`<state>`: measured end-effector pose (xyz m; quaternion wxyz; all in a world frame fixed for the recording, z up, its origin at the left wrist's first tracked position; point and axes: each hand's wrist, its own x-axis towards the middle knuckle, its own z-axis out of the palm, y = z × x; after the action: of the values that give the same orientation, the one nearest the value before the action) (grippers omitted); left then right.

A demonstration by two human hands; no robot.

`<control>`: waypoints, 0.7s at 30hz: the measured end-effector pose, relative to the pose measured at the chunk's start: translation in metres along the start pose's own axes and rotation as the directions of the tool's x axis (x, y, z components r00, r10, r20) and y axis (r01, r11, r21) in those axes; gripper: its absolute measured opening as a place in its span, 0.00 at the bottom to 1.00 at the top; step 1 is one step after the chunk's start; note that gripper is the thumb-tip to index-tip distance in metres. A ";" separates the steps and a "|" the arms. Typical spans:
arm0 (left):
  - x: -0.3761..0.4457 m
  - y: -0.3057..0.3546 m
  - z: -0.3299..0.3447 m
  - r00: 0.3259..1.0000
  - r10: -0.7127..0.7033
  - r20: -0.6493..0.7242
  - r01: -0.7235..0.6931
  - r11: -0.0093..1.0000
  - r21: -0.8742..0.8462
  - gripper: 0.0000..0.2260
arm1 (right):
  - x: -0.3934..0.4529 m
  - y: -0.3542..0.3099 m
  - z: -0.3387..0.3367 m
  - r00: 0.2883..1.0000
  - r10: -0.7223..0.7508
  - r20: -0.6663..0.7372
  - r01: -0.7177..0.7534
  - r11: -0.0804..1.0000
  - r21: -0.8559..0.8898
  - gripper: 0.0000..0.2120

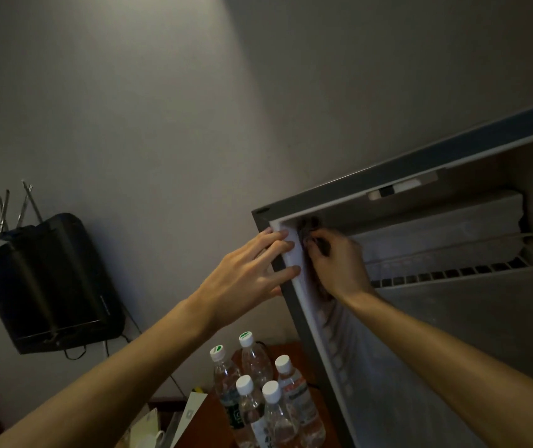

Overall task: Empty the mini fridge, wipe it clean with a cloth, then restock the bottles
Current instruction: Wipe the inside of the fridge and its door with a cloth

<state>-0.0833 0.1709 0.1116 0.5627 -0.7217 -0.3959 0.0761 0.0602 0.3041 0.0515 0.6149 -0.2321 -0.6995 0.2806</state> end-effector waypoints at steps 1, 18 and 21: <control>-0.001 -0.001 0.003 1.000 0.008 -0.003 -0.008 1.000 0.011 0.20 | 0.009 0.005 0.001 1.000 -0.010 -0.009 0.010 1.000 0.004 0.08; 0.002 -0.002 -0.007 0.999 -0.005 0.040 0.006 0.999 -0.032 0.20 | -0.010 -0.009 -0.003 0.995 0.097 0.006 -0.097 0.995 -0.004 0.08; 0.004 -0.003 -0.015 0.997 -0.018 0.077 0.024 0.997 -0.078 0.21 | -0.037 -0.018 -0.005 0.991 0.098 0.094 -0.106 0.991 0.083 0.07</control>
<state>-0.0740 0.1625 0.1207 0.5191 -0.7356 -0.4275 0.0818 0.0705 0.2668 0.0374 0.5771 -0.2276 -0.7007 0.3525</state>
